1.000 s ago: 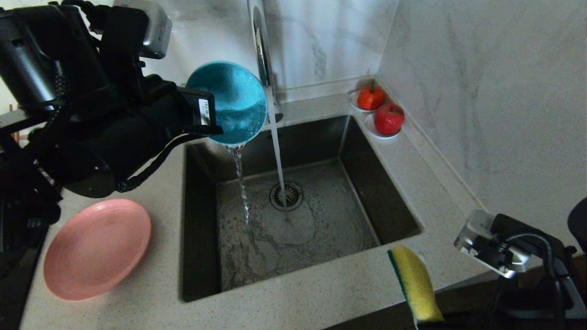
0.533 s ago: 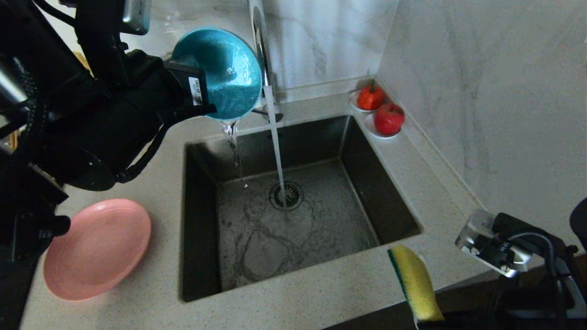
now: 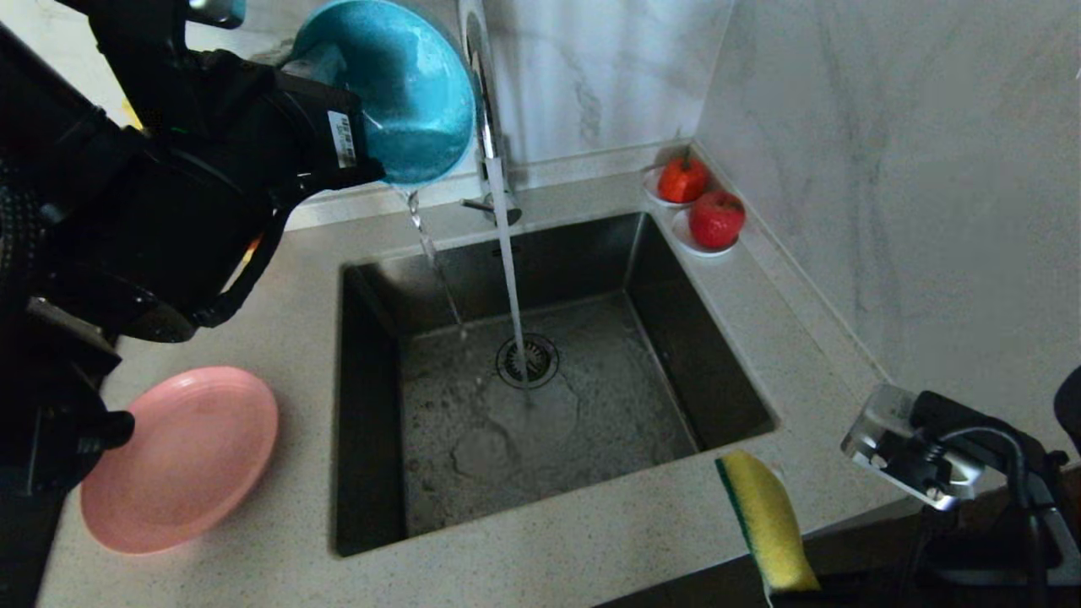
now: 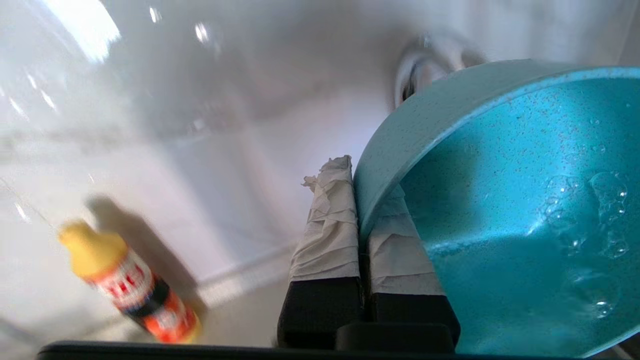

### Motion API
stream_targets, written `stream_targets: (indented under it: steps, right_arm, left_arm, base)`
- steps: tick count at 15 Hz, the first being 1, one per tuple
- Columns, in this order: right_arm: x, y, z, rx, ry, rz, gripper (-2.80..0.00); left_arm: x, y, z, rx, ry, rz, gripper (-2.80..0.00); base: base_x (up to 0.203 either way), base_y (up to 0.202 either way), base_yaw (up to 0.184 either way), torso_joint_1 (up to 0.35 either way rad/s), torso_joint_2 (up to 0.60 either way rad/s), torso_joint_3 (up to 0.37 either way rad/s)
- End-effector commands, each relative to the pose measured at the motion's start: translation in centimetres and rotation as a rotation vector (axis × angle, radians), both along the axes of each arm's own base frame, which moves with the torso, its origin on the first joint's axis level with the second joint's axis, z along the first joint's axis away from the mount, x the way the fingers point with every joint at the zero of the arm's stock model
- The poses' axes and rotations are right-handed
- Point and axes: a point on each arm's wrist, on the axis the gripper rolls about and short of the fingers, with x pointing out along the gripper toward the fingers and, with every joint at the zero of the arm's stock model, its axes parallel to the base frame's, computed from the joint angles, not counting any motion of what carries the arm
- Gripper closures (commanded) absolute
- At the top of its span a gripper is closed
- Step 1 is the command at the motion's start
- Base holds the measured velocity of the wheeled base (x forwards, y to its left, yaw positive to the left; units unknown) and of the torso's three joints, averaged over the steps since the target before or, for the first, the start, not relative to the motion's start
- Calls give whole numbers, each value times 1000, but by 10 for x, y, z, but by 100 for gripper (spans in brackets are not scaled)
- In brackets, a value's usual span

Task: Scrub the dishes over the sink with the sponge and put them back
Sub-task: Wash the bowl

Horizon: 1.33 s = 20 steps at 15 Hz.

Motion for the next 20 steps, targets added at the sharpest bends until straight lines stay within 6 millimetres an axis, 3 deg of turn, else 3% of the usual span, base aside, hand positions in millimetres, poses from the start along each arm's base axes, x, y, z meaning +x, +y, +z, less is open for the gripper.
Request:
stream_targets:
  steps: [1,12,17,20]
  right_arm:
    - [0,0,0,-1,2,-1,0]
    - [0,0,0,0,1,1,0]
    - [2,3,0,-2,3,0,0]
    - [0,2,18,51,-19,17,0]
  left_arm:
    - [-3,2,2,-9,-31,5,0]
    - [-13,8,13,-40,-117,-4,0]
    - [-15,9,-6,70,150,-21,0]
    - [-24,5,-19,85,372,-128,0]
  base:
    - [0,0,0,0,0,0]
    - [0,0,0,0,0,0]
    - [0,0,0,0,0,0]
    - [0,0,0,0,0,0]
